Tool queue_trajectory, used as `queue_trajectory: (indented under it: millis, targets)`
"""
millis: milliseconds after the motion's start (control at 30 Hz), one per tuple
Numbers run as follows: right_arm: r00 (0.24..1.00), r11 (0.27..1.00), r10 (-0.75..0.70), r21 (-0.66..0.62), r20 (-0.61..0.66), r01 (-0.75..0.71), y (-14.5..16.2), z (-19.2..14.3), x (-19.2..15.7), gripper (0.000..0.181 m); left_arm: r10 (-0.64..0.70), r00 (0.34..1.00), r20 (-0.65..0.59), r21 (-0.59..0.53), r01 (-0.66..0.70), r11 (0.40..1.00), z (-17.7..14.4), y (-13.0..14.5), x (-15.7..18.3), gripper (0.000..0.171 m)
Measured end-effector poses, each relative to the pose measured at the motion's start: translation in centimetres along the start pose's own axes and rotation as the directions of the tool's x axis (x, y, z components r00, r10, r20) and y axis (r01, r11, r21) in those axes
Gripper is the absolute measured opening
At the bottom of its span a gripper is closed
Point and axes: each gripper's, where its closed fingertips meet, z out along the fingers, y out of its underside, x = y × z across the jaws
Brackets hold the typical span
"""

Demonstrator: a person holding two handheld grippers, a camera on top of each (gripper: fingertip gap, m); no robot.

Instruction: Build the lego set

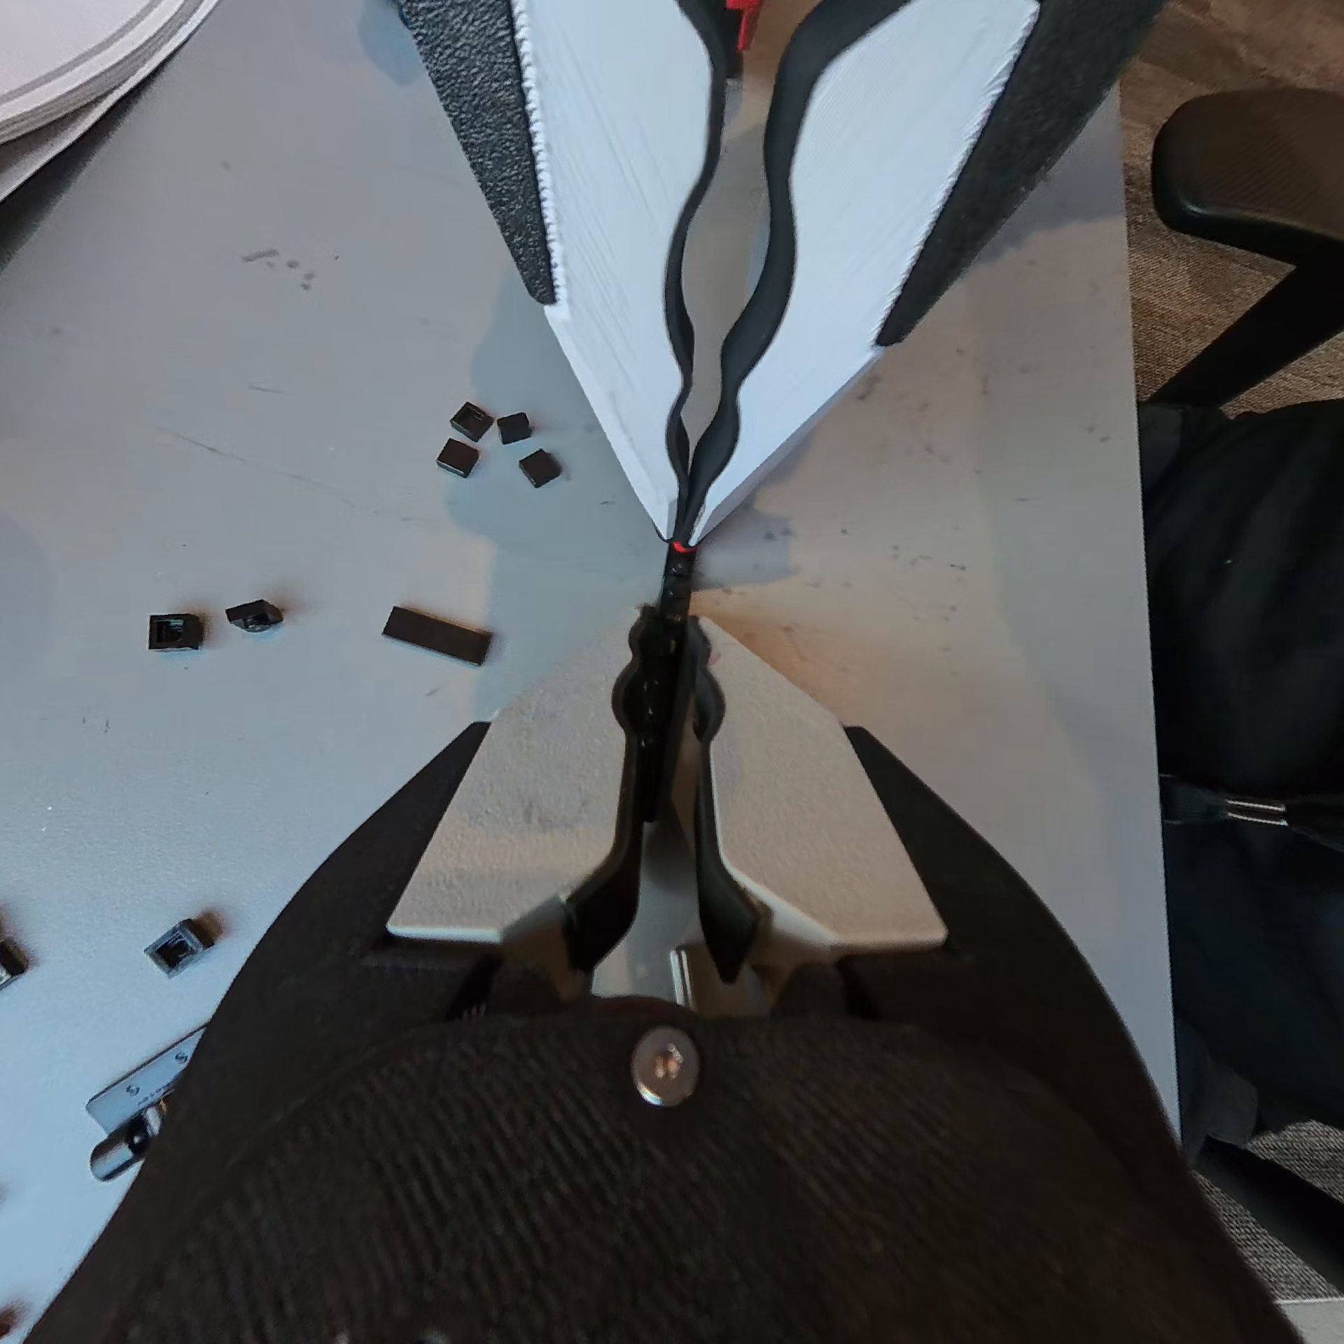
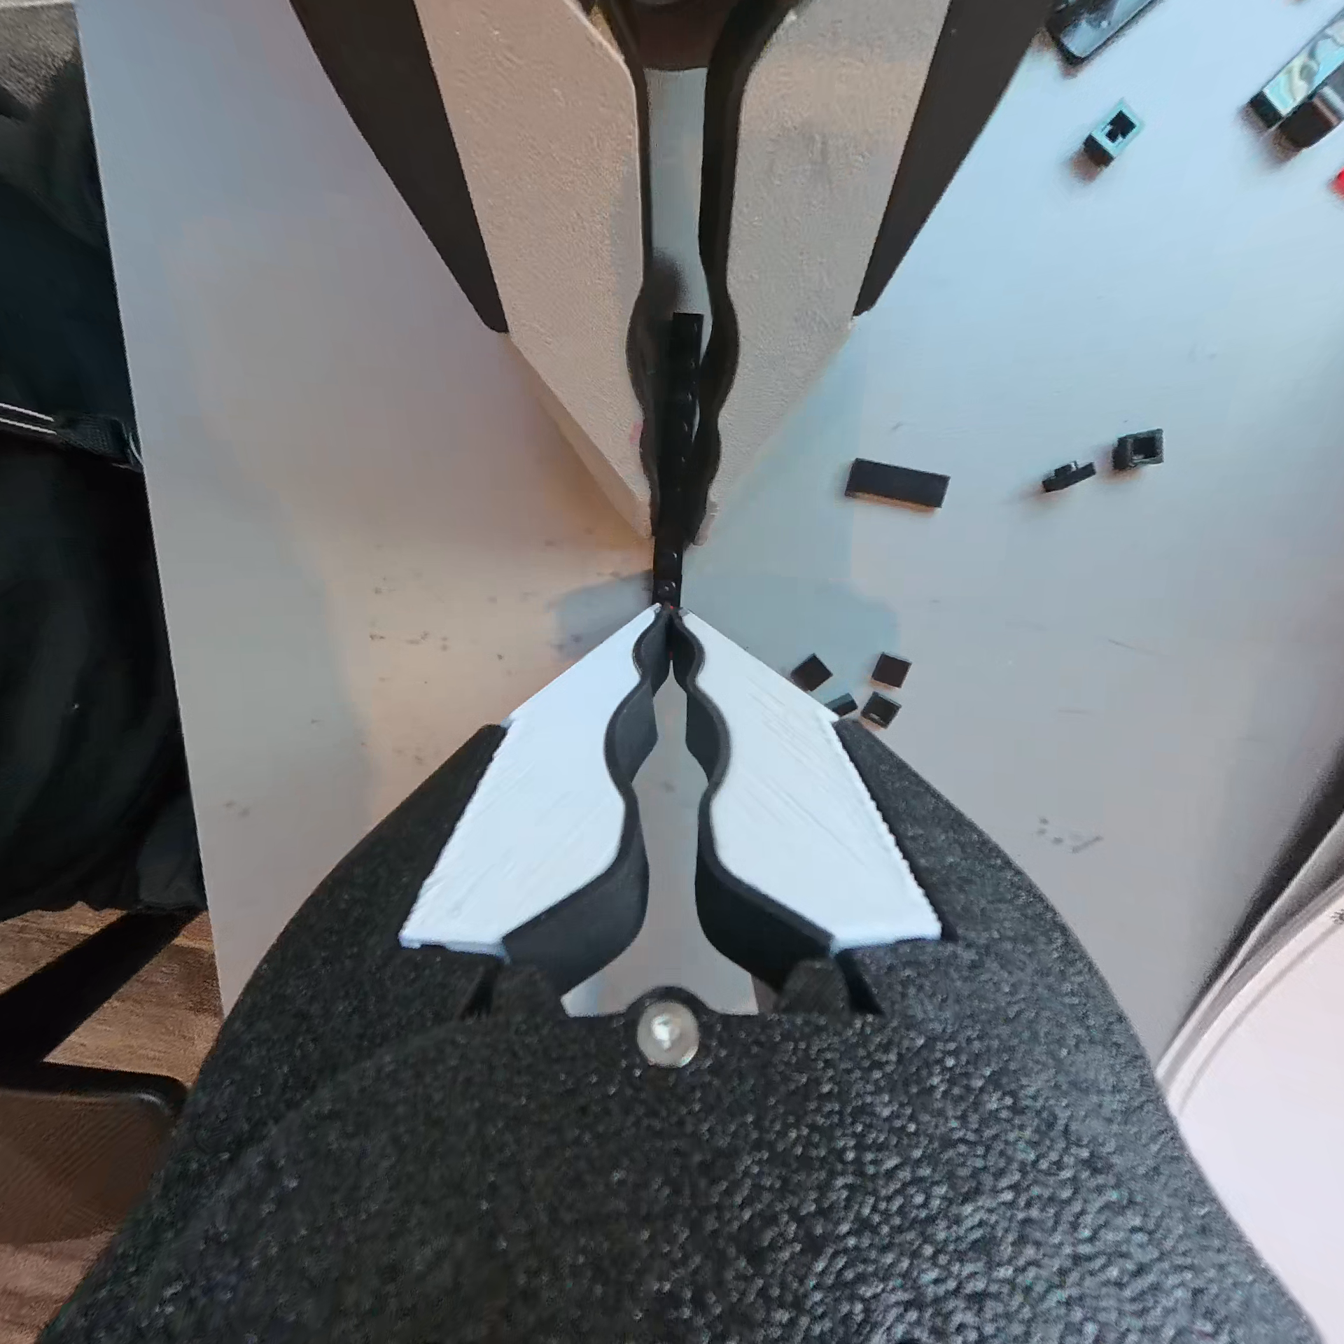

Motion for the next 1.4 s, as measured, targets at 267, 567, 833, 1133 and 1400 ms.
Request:
queue_trajectory:
  millis: [267,567,833,1133,1400]
  targets:
    - [0.973,0.970,0.110,0.237,-0.203,-0.060,-0.8,-2.2,1.4,0.000,0.004,1.000,0.017,-0.002,-0.004,1.000,0.0,0.0,0.0,0.005]
    - [0.911,0.926,0.241,0.359,-0.334,-0.114,1.4,-1.7,-1.4,0.005,-0.036,0.999,-0.017,0.000,0.036,0.999,0.2,-0.3,0.6,0.010]
    - [0.887,0.904,0.278,0.413,-0.368,-0.112,1.7,-2.0,-2.0,0.007,-0.048,0.999,-0.012,0.008,0.049,0.999,-0.3,-0.3,-0.2,0.022]
    - [0.878,0.911,0.269,0.401,-0.397,-0.098,1.5,-1.1,-1.6,0.007,0.002,1.000,-0.012,-0.008,-0.002,1.000,-0.3,0.1,0.2,0.010]
    - [0.856,0.897,0.301,0.431,-0.420,-0.104,1.4,-1.1,-0.4,0.008,0.027,0.999,-0.019,-0.008,-0.027,1.000,-0.4,0.4,0.4,0.005]
